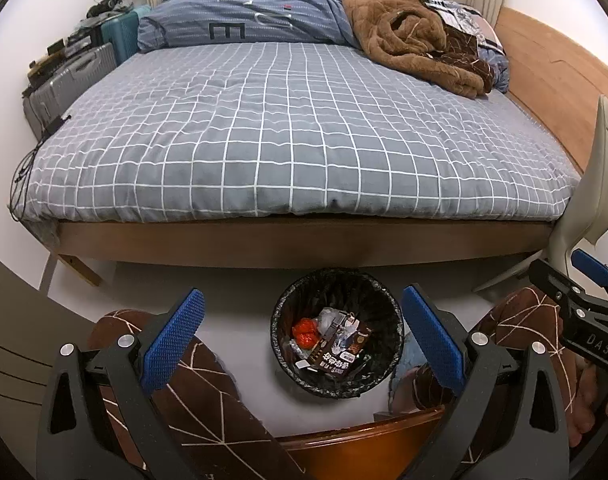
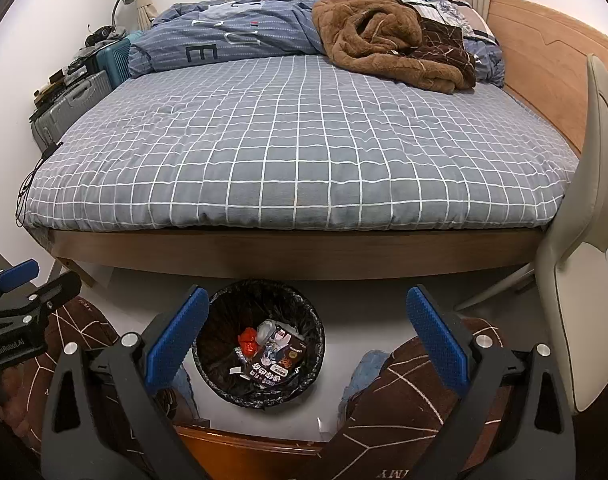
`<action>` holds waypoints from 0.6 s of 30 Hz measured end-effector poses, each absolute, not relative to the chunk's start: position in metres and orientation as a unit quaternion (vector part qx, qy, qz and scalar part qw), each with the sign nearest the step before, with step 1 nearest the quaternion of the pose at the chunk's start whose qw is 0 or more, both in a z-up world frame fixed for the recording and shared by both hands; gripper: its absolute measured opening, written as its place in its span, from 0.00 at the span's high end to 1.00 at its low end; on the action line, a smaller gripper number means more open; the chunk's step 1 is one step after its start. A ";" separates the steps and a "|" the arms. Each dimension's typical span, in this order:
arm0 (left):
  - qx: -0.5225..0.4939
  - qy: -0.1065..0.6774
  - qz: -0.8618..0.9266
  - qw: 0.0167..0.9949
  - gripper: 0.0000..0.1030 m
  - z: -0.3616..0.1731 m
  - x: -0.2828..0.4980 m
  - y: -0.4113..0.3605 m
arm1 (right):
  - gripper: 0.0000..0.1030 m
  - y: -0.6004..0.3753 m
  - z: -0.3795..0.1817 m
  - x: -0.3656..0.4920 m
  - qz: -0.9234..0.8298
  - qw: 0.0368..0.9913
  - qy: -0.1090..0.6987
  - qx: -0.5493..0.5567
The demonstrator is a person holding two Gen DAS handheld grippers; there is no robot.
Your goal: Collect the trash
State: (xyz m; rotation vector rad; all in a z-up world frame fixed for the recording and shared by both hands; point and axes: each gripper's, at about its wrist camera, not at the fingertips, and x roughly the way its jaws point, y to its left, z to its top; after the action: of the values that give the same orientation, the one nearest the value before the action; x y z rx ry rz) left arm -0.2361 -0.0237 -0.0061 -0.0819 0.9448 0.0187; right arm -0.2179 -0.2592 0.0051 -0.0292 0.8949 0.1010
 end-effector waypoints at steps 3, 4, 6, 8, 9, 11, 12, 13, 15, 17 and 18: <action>-0.038 0.454 0.008 0.890 0.06 -0.007 -0.236 -0.024 | 0.07 -0.261 0.005 -0.217 0.049 0.900 0.432 -0.014; -0.038 0.455 0.008 0.890 0.06 -0.007 -0.236 -0.024 | 0.07 -0.260 0.005 -0.217 0.048 0.900 0.433 -0.014; -0.034 0.457 0.008 0.889 0.06 -0.009 -0.235 -0.025 | 0.07 -0.260 0.005 -0.218 0.049 0.900 0.433 -0.014; -0.030 0.459 0.008 0.888 0.06 -0.010 -0.235 -0.027 | 0.07 -0.260 0.005 -0.217 0.048 0.900 0.433 -0.015; -0.030 0.459 0.007 0.888 0.06 -0.011 -0.234 -0.027 | 0.07 -0.259 0.005 -0.217 0.049 0.900 0.433 -0.015; -0.031 0.461 0.006 0.887 0.06 -0.012 -0.234 -0.027 | 0.07 -0.260 0.004 -0.217 0.048 0.900 0.434 -0.015; -0.031 0.462 0.005 0.886 0.06 -0.014 -0.233 -0.027 | 0.07 -0.260 0.004 -0.217 0.048 0.899 0.434 -0.014; -0.031 0.466 0.002 0.884 0.06 -0.015 -0.232 -0.028 | 0.07 -0.260 0.004 -0.216 0.049 0.899 0.435 -0.014; -0.027 0.468 0.002 0.884 0.06 -0.016 -0.231 -0.028 | 0.07 -0.259 0.003 -0.216 0.049 0.899 0.435 -0.015; -0.025 0.467 0.009 0.884 0.06 -0.017 -0.231 -0.027 | 0.07 -0.258 0.002 -0.216 0.049 0.899 0.436 -0.016; -0.026 0.467 0.009 0.884 0.06 -0.017 -0.230 -0.027 | 0.07 -0.257 0.001 -0.216 0.050 0.898 0.436 -0.016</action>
State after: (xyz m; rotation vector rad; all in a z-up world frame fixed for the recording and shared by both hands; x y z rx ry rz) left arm -0.2305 -0.0267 -0.0170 -0.0542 0.9717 0.0180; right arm -0.2163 -0.2566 0.0012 -0.0340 0.9034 0.1028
